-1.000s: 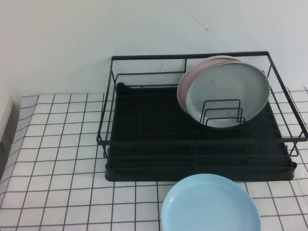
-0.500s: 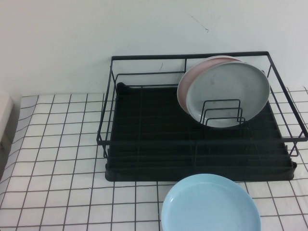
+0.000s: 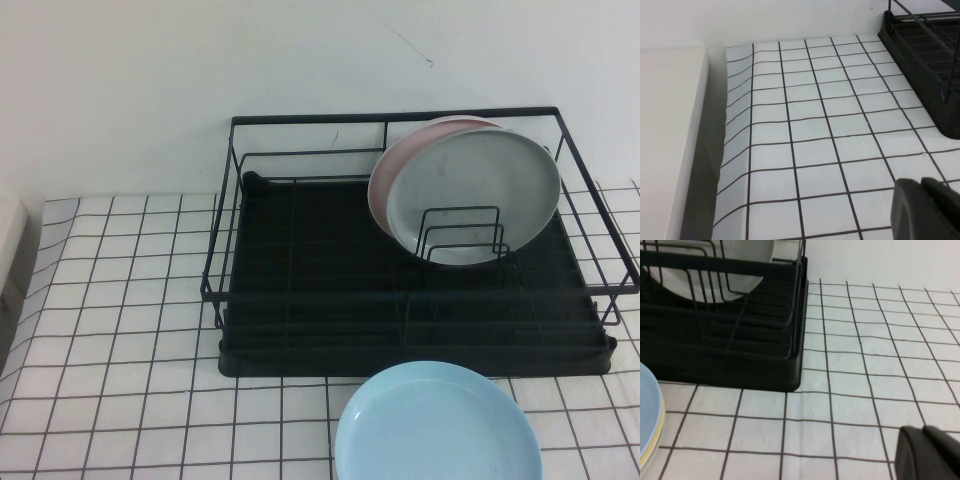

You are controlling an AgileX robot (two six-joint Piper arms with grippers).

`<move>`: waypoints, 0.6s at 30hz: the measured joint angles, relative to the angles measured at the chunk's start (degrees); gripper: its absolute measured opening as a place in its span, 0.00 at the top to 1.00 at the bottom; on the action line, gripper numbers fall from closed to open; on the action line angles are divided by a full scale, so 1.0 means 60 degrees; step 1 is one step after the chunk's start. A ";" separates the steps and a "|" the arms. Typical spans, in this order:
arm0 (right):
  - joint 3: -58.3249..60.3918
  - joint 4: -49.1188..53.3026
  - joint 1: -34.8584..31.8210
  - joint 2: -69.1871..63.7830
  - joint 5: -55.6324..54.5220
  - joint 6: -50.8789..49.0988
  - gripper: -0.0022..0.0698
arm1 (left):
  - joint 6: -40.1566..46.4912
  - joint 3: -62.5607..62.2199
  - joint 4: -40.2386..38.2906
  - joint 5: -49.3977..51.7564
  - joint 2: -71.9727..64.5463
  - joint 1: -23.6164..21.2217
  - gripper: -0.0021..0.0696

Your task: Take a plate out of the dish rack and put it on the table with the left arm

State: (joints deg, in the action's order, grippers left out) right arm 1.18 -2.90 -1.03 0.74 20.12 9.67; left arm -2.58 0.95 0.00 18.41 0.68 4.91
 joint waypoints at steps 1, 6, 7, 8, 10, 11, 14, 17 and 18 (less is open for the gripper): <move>0.0000 0.0000 0.0000 0.0000 0.0000 0.0000 0.98 | -0.0005 0.0000 0.0000 0.0000 0.0000 0.0000 0.97; 0.0000 0.0000 0.0000 0.0000 0.0000 0.0000 0.98 | 0.0020 0.0063 -0.0064 -0.1155 0.0000 0.0000 0.97; 0.0000 0.0000 0.0000 0.0000 0.0000 0.0000 0.98 | 0.0020 0.0063 -0.0064 -0.1769 0.0000 0.0000 0.97; 0.0000 0.0000 0.0000 0.0000 0.0000 0.0000 0.98 | 0.0037 0.0063 -0.0064 -0.2323 0.0000 0.0000 0.97; 0.0000 0.0000 0.0000 0.0000 0.0000 0.0000 0.98 | 0.0043 0.0063 -0.0064 -0.3871 0.0000 0.0000 0.97; 0.0000 0.0000 0.0000 0.0000 0.0000 0.0000 0.98 | 0.0043 0.0063 -0.0064 -0.4498 0.0000 0.0000 0.97; 0.0000 0.0000 0.0000 0.0000 0.0000 0.0000 0.98 | 0.0043 0.0063 0.0000 -0.6451 0.0000 0.0000 0.97; 0.0000 0.0000 0.0000 0.0000 0.0000 0.0000 0.98 | 0.0043 0.0063 0.0000 -0.8046 0.0000 0.0000 0.97; 0.0000 0.0000 0.0000 0.0000 0.0000 0.0000 0.98 | 0.0043 0.0063 0.0000 -0.8512 0.0000 0.0000 0.97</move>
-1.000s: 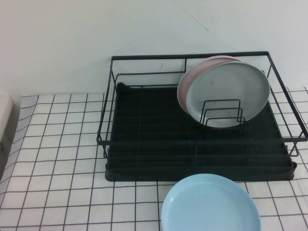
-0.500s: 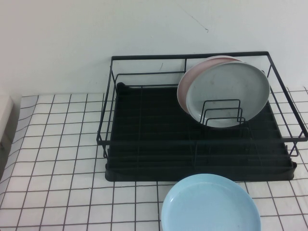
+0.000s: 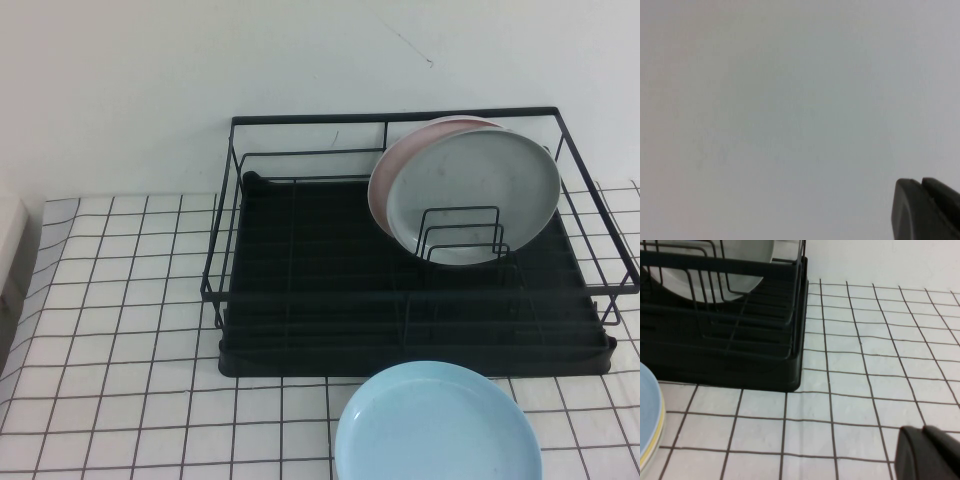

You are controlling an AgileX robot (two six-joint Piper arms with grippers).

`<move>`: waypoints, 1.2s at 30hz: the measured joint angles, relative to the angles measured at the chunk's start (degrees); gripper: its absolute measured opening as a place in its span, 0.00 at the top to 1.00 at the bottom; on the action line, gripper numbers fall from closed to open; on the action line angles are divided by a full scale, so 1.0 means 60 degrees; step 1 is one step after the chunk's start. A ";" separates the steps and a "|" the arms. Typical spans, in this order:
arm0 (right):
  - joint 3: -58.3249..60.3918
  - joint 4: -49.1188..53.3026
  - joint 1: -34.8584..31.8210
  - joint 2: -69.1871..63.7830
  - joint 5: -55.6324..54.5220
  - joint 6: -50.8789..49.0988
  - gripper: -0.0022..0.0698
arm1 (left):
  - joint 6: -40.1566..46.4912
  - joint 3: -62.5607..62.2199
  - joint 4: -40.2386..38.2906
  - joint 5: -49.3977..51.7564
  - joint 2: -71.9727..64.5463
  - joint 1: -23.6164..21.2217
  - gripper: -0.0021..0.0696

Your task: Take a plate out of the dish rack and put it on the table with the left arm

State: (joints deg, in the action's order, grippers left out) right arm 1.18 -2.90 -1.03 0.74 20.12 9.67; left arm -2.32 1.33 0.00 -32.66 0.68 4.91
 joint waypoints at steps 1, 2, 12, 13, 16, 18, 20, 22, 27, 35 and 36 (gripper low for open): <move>0.0000 0.0000 0.0000 0.0000 0.0000 0.0000 0.98 | 0.0000 0.0000 0.0000 -0.0424 0.0004 0.0000 0.97; 0.0000 0.0000 0.0000 0.0000 0.0000 0.0000 0.98 | 0.0000 0.0000 0.0000 -0.0725 0.0020 0.0000 0.97; 0.0000 0.0000 0.0000 0.0000 0.0000 0.0000 0.98 | -0.0061 0.0000 0.0105 -0.2285 0.0020 0.0000 0.97; 0.0000 0.0000 0.0000 0.0000 0.0000 0.0000 0.98 | -0.0077 0.0000 0.0173 -0.2206 0.0020 0.0000 0.97; 0.0000 0.0000 0.0000 0.0000 0.0000 0.0000 0.98 | -0.0097 0.0000 0.0303 -0.2040 0.0020 0.0000 0.97; 0.0000 0.0000 0.0000 0.0000 0.0000 0.0000 0.98 | -0.0130 0.0000 0.0303 -0.2018 0.0020 0.0000 0.97; 0.0000 0.0000 0.0000 0.0000 0.0000 0.0000 0.98 | -0.0262 0.0000 0.0306 -0.2018 0.0020 0.0000 0.97; 0.0000 0.0000 0.0000 0.0000 0.0000 0.0000 0.98 | -0.0543 0.0000 0.0000 -0.1927 0.0020 0.0000 0.97; 0.0000 0.0000 0.0000 0.0000 0.0000 0.0000 0.98 | -0.1028 -0.0187 -0.0474 0.0276 0.0020 0.0000 0.97; 0.0000 0.0000 0.0000 0.0000 0.0000 0.0000 0.98 | -0.1489 -0.3147 0.0392 0.7489 -0.0307 0.0000 0.97; 0.0000 0.0000 0.0000 0.0000 0.0000 0.0000 0.98 | -0.1538 -0.3477 0.0288 0.8056 -0.0502 0.0000 0.97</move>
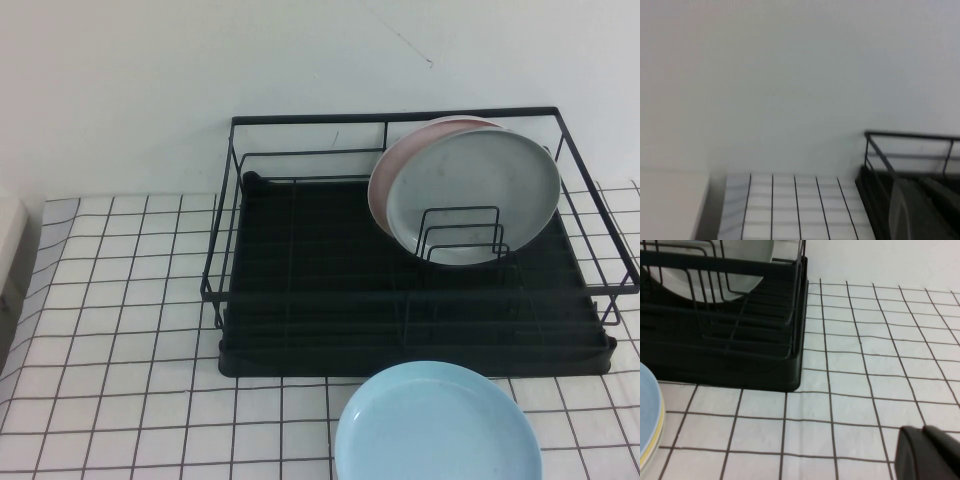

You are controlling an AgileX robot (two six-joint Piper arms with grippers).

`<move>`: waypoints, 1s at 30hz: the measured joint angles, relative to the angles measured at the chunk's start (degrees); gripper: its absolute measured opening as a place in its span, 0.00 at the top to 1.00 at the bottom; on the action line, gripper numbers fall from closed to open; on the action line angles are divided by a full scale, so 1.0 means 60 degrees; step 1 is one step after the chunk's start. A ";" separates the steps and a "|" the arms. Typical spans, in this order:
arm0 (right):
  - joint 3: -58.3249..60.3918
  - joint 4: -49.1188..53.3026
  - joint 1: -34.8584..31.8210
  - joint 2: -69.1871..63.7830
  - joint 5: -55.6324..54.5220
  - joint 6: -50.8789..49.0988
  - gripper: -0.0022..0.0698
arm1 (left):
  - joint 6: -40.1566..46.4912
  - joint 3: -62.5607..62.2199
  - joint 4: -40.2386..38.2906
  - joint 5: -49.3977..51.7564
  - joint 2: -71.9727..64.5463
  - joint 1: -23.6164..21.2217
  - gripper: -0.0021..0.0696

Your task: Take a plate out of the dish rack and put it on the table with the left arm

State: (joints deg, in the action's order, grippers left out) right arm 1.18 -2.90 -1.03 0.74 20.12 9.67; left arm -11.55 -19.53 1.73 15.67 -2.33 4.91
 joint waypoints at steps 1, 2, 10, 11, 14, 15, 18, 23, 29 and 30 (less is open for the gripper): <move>0.0000 0.0000 0.0000 0.0000 0.0000 0.0000 0.98 | -0.0021 -0.0415 -0.0139 0.0685 -0.0276 0.0000 0.97; 0.0000 0.0000 0.0000 0.0000 0.0000 0.0000 0.98 | -0.0003 -0.0823 -0.0288 0.1344 -0.0590 0.0000 0.97; 0.0000 0.0000 0.0000 0.0000 0.0000 0.0000 0.98 | 0.3767 -0.3513 -0.3924 0.4531 -0.3429 0.0000 0.97; 0.0000 0.0000 0.0000 0.0000 0.0000 0.0000 0.98 | 0.4381 -0.3780 -0.4657 0.4679 -0.3848 0.0000 0.97; 0.0000 0.0000 0.0000 0.0000 0.0000 0.0000 0.98 | 0.6066 -0.4349 -0.7120 0.4611 -0.5042 0.0000 0.97; 0.0000 0.0000 0.0000 0.0000 0.0000 0.0000 0.98 | 0.6553 -0.4396 -0.7939 0.4459 -0.5442 0.0000 0.97; 0.0000 0.0000 0.0000 0.0000 0.0000 0.0000 0.98 | 0.8141 -0.4459 -1.0408 0.3858 -0.6551 0.0000 0.97; 0.0000 0.0000 0.0000 0.0000 0.0000 0.0000 0.98 | 1.0576 -0.4896 -1.2520 0.4281 -0.8681 -0.0016 0.97; 0.0000 0.0000 0.0000 0.0000 0.0000 0.0000 0.98 | 1.1500 -0.6584 -1.2666 0.5738 -1.1383 0.0075 0.97; 0.0000 0.0000 0.0000 0.0000 0.0000 0.0000 0.98 | 1.1513 -0.6850 -1.2572 0.5735 -1.1698 0.0146 0.97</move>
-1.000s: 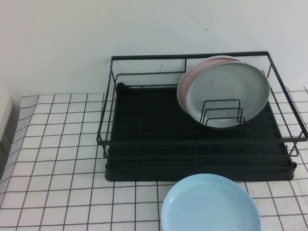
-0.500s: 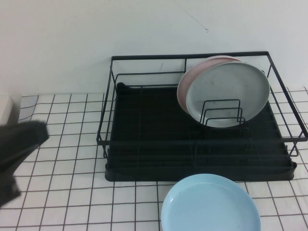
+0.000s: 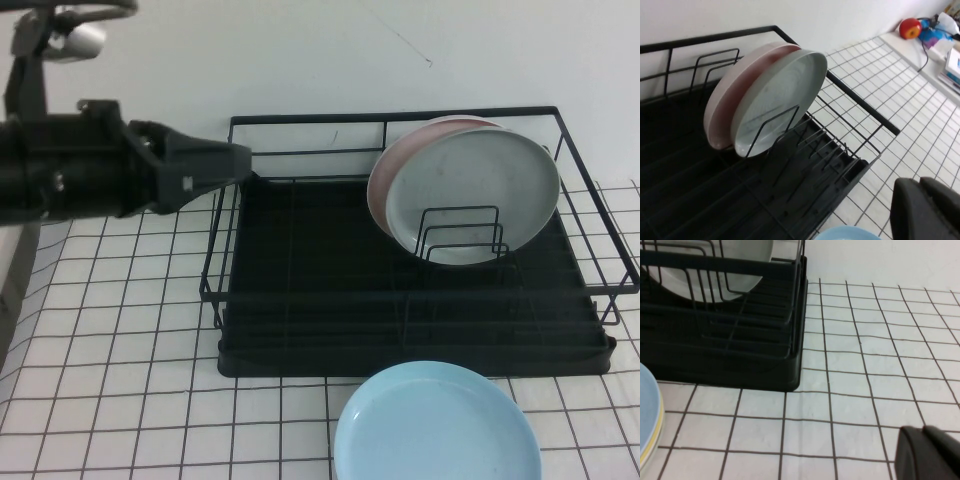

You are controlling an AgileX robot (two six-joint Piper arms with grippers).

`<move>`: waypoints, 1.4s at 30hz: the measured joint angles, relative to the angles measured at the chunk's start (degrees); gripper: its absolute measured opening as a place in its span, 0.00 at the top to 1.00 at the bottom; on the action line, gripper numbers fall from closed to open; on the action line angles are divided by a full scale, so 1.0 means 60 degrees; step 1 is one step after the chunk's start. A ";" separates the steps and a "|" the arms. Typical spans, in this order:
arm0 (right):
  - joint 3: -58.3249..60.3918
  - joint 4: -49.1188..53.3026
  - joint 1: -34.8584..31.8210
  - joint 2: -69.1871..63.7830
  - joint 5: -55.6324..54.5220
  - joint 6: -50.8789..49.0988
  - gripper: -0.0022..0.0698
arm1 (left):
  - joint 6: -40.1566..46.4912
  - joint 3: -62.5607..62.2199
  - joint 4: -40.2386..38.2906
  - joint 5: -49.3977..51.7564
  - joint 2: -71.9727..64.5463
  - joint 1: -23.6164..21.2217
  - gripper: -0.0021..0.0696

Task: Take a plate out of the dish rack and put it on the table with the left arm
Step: Grasp the plate from the shelf

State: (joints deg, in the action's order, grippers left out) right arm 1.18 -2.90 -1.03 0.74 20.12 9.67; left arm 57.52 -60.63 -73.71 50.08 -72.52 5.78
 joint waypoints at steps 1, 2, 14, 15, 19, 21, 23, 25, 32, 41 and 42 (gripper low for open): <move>0.0000 0.0000 0.0000 0.0000 0.0000 0.0000 0.98 | 0.0023 -0.0343 0.0126 0.0000 -0.0358 0.0133 0.97; 0.0000 0.0000 0.0000 0.0000 0.0000 0.0000 0.98 | 0.0048 -0.0694 0.0256 0.0000 -0.0679 0.0325 0.97; 0.0000 0.0000 0.0000 0.0000 0.0000 0.0000 0.98 | 0.0783 -0.3447 0.3280 -0.2468 -0.3351 0.3721 0.73; 0.0000 0.0000 0.0000 0.0000 0.0000 0.0000 0.98 | 0.0909 -0.3493 0.3353 -0.2589 -0.3529 0.3850 0.65; 0.0000 0.0000 0.0000 0.0000 0.0000 0.0000 0.98 | 0.1459 -0.3515 0.3402 -0.3510 -0.4068 0.4087 0.36; 0.0000 0.0000 0.0000 0.0000 0.0000 0.0000 0.98 | 0.1885 -0.3553 0.3369 -0.4267 -0.4337 0.4153 0.31; 0.0000 0.0000 0.0000 0.0000 0.0000 0.0000 0.98 | 0.2425 -0.3611 0.3219 -0.5053 -0.4629 0.4221 0.30; 0.0000 0.0000 0.0000 0.0000 0.0000 0.0000 0.98 | 0.3007 -0.3760 0.3109 -0.5446 -0.5002 0.4224 0.32; 0.0000 0.0000 0.0000 0.0000 0.0000 0.0000 0.98 | 0.3791 -0.4476 0.3060 -0.5822 -0.6280 0.4277 0.44; 0.0000 0.0000 0.0000 0.0000 0.0000 0.0000 0.98 | 0.3816 -0.5547 0.2950 -0.6429 -0.7361 0.4278 0.52; 0.0000 0.0000 0.0000 0.0000 0.0000 0.0000 0.98 | 0.3816 -0.5645 0.2931 -0.6474 -0.7406 0.4278 0.52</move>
State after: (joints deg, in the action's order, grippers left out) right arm 1.18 -2.90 -1.03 0.74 20.12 9.67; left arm 80.42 -94.50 -56.12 11.24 -116.95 31.45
